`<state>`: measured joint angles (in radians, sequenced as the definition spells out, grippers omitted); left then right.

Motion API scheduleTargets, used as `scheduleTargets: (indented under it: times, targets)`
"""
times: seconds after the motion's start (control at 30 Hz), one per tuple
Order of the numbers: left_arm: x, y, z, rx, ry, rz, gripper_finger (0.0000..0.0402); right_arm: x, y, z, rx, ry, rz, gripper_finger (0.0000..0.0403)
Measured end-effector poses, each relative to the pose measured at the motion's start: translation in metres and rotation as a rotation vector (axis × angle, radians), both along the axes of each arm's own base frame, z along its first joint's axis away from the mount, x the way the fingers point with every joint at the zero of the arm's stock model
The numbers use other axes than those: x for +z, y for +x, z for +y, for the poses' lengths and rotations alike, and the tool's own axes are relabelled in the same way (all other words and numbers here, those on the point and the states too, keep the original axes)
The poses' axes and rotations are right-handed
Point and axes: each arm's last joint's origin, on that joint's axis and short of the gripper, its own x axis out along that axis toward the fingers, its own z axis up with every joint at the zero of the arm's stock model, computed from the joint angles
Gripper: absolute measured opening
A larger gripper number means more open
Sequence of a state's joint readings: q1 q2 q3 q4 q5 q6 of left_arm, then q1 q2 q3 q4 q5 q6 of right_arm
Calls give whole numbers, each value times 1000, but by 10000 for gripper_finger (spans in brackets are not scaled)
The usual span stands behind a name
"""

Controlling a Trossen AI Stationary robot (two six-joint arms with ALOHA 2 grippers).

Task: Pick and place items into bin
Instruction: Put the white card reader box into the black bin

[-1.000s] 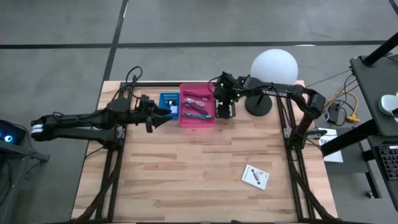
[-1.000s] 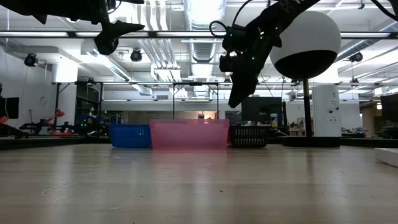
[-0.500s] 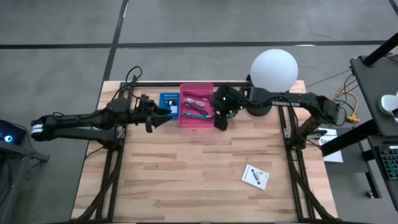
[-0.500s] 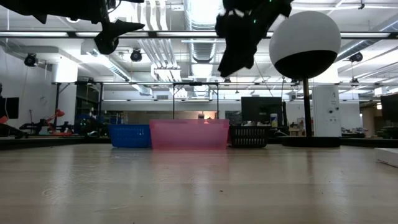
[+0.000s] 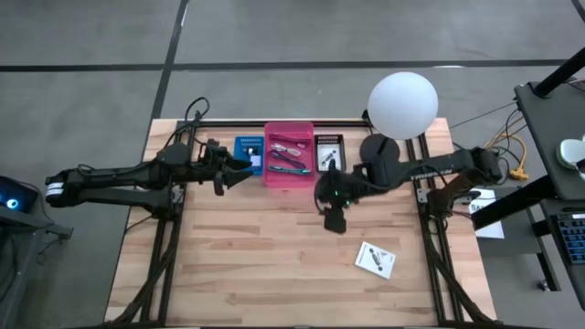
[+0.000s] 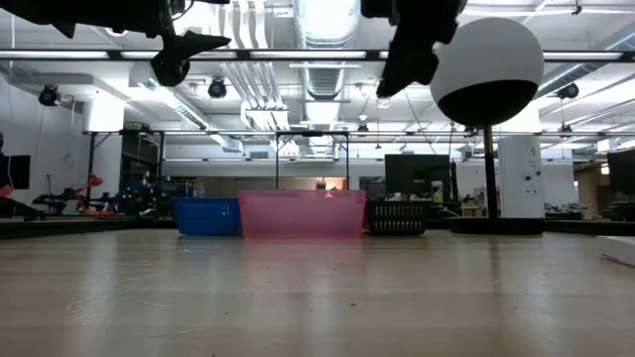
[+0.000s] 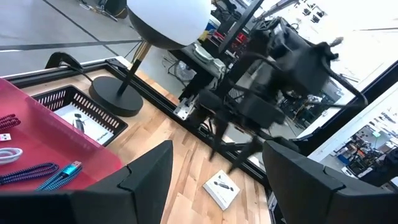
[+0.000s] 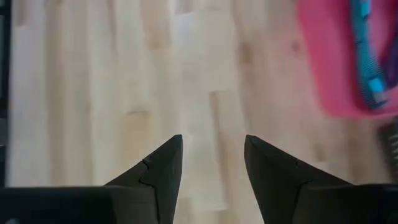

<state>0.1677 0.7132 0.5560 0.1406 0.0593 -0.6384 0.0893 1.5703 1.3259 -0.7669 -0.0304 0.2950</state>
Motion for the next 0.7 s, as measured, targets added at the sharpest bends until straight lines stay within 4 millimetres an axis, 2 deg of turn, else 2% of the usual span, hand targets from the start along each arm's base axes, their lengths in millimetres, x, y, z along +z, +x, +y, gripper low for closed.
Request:
scheduleTargets:
  times: [0.33, 0.7]
  targets:
    - [0, 0, -1, -22, -1, 0, 232, -1, -13, 66, 56, 83, 24, 153]
    - [0, 1, -1, -40, -2, 2, 232, -1, -35, 119, 78, 163, 64, 174]
